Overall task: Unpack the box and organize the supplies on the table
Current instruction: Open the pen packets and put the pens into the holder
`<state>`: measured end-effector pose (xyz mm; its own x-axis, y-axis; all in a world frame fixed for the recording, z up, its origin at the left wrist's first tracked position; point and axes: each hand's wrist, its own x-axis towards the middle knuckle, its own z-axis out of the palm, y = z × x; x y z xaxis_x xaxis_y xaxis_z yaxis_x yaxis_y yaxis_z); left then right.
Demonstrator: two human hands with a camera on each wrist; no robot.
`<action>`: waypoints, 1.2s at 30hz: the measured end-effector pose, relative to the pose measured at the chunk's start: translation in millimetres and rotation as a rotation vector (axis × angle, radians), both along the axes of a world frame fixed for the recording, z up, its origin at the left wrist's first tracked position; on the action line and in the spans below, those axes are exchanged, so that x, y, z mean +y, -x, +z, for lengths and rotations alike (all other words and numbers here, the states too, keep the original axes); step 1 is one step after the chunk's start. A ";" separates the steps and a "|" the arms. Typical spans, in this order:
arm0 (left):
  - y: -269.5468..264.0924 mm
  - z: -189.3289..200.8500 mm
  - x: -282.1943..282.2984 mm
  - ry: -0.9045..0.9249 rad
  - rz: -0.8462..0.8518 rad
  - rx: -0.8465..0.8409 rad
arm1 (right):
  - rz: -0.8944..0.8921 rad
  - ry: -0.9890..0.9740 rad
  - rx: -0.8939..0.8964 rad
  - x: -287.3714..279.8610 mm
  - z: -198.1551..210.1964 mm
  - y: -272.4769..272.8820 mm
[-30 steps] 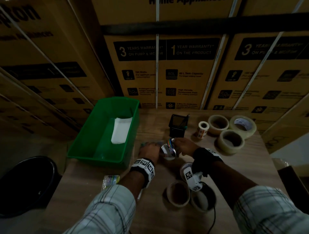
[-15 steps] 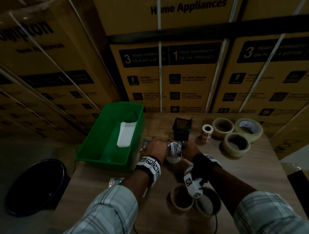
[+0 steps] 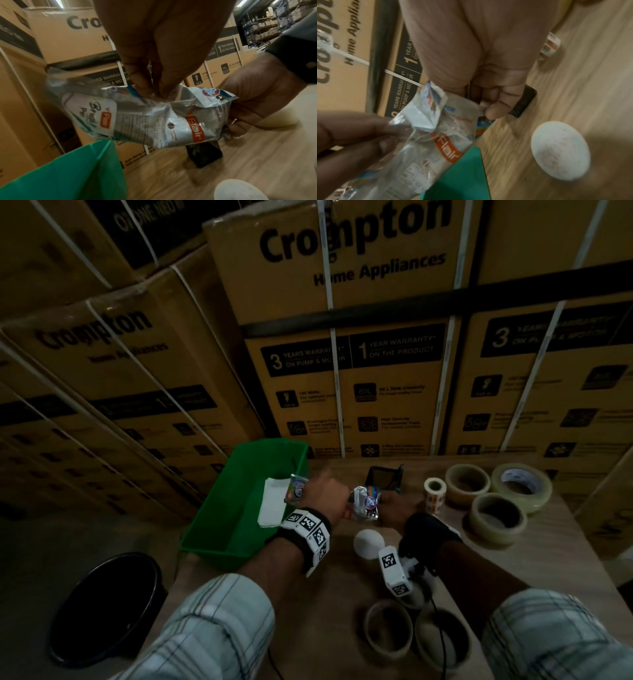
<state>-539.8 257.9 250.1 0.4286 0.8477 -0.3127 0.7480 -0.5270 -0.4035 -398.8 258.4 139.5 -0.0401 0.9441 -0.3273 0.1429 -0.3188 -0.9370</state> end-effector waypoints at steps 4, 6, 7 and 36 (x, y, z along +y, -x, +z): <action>5.3 9.6 -1.2 -0.077 -0.066 0.004 | 0.077 -0.007 -0.123 -0.8 5.8 0.4; 5.4 8.9 -1.3 -0.082 -0.066 -0.033 | 0.106 0.003 -0.187 -2.2 11.5 0.0; 5.4 8.0 -1.0 -0.077 -0.050 -0.045 | 0.110 0.002 -0.214 -3.4 14.4 -0.4; -7.1 21.6 13.6 0.080 0.138 -0.157 | 0.238 -0.111 -0.407 4.7 17.6 -8.5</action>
<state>-532.7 271.5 271.7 0.3587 0.8771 -0.3196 0.8658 -0.4406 -0.2374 -390.3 263.1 157.1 -0.1489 0.9543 -0.2591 0.5615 -0.1341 -0.8166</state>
